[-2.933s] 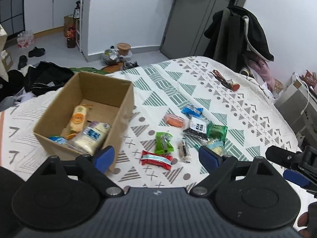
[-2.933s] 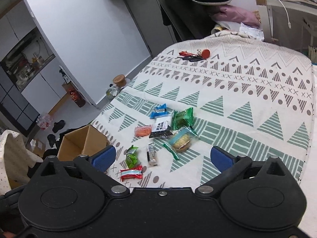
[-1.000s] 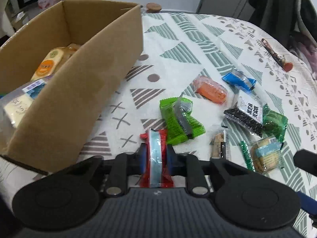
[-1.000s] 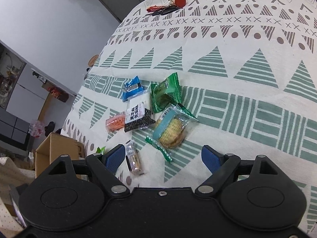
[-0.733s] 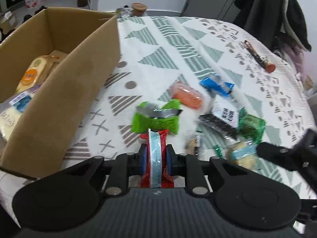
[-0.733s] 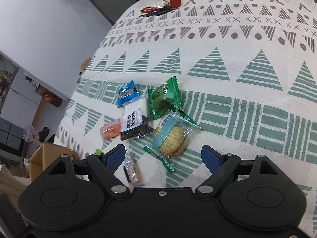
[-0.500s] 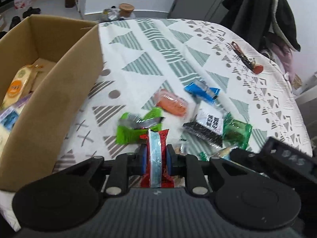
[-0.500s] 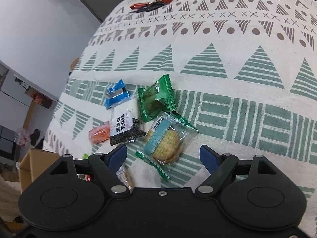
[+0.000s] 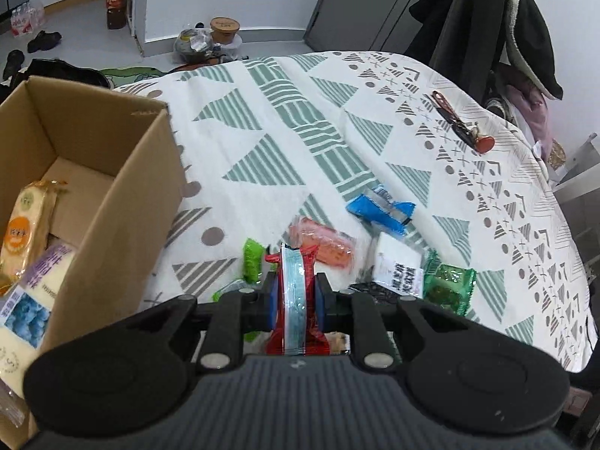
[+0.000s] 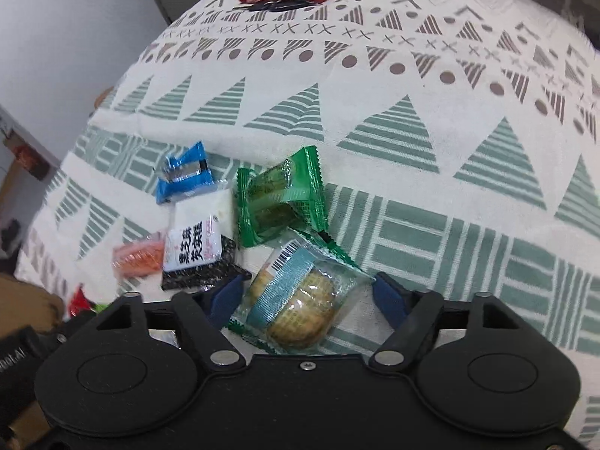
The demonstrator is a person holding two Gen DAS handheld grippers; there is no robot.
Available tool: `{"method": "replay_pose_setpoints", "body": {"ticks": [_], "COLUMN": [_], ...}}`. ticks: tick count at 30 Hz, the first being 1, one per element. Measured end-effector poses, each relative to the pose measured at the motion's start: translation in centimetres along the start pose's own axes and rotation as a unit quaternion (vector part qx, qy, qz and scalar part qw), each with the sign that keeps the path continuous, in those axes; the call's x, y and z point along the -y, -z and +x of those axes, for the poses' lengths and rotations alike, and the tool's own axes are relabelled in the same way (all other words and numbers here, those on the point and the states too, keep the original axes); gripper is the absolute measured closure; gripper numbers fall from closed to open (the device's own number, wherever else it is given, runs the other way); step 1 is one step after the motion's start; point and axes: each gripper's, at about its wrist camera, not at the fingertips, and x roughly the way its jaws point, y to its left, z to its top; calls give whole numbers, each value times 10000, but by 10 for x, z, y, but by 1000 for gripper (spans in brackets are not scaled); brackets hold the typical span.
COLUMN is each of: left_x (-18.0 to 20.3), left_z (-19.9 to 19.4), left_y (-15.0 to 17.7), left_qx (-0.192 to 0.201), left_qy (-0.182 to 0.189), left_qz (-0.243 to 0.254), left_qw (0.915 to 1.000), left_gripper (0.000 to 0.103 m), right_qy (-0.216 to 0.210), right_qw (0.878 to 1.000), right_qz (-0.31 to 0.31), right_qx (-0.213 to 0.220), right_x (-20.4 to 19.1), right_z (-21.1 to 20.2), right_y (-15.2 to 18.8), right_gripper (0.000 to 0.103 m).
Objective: Organize snacks
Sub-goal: 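Grasp the red-and-white bar with the left tool while the right grasps the clear cookie pack, then carry the red bar and cookie pack over the cardboard box with both tools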
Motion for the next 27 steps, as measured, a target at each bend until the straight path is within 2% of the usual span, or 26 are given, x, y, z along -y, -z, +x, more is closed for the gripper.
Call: {"method": "replay_pose_setpoints", "body": {"ticks": [3,4,9,16,27], "left_x": [-4,-5,-5,-3,-13], "left_z": [-2,-5,-22,-57,-104], "left_y": [8,10,17,26,31], "left_qx": [-35,-15,128,448,884], "left_qy": [-57,-64,-52,10,-150], "left_qz": [-91,-86,-83,-26,-116], "left_qw": [9999,9999,9999,9990,9959], "left_gripper": [84,84,84,84,84], "right_qy": [42,2,-228,-666,-1343], "right_qw": [10000,10000,9995,9966,9886], "right_qz": [-50,27,210,327,90], "right_qx": [17,-3,41,344,672], "right_x": [3,6,18,28,20], "right_z": [-6,-9,-25,-55,-97], "right_y": [2,2,8,10,19], "right_gripper": [54,57,57,57,57]}}
